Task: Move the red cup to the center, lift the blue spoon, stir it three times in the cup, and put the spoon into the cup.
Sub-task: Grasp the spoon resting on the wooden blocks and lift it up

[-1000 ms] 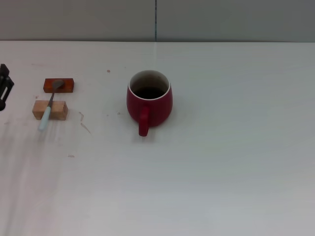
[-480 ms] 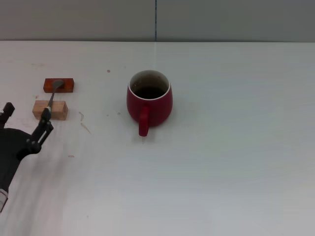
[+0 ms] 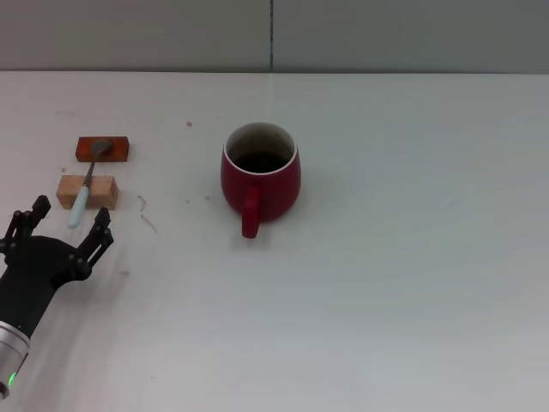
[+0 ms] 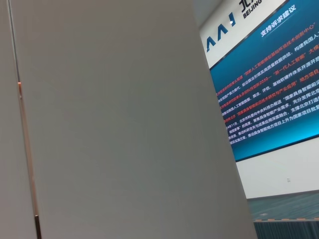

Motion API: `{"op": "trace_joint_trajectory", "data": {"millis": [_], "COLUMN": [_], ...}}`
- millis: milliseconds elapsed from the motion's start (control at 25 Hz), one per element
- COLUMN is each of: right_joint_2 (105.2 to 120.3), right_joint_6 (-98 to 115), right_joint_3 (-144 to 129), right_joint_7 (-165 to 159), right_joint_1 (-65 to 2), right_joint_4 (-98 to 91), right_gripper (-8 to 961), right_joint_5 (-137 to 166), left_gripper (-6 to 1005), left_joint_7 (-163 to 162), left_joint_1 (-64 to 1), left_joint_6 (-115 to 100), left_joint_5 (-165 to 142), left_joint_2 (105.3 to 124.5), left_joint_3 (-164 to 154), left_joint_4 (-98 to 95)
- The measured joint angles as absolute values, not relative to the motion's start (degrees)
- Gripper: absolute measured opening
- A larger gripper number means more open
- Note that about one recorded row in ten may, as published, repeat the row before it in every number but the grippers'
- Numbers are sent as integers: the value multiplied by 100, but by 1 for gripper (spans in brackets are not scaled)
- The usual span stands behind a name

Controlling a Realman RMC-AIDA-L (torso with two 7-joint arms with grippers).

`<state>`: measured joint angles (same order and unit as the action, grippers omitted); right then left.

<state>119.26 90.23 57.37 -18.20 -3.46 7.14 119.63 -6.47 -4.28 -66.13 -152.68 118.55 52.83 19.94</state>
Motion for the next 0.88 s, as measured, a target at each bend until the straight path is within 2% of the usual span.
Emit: {"op": "trace_joint_trajectory", "data": {"millis": [880], "right_joint_2": [11936], "right_joint_6": [9025], "right_joint_3": [5589], "right_joint_7": [-1829], "right_joint_1": [-369], "right_joint_4": [694], "right_gripper": [779], "right_joint_5": [11971], "left_gripper": [862], "left_joint_7": [-641], "left_joint_1": [-834], "left_joint_6": [-6217], "left_joint_5": [-15191], "left_joint_2": [11873], "left_joint_3": [5326], "left_joint_4": [1793]}}
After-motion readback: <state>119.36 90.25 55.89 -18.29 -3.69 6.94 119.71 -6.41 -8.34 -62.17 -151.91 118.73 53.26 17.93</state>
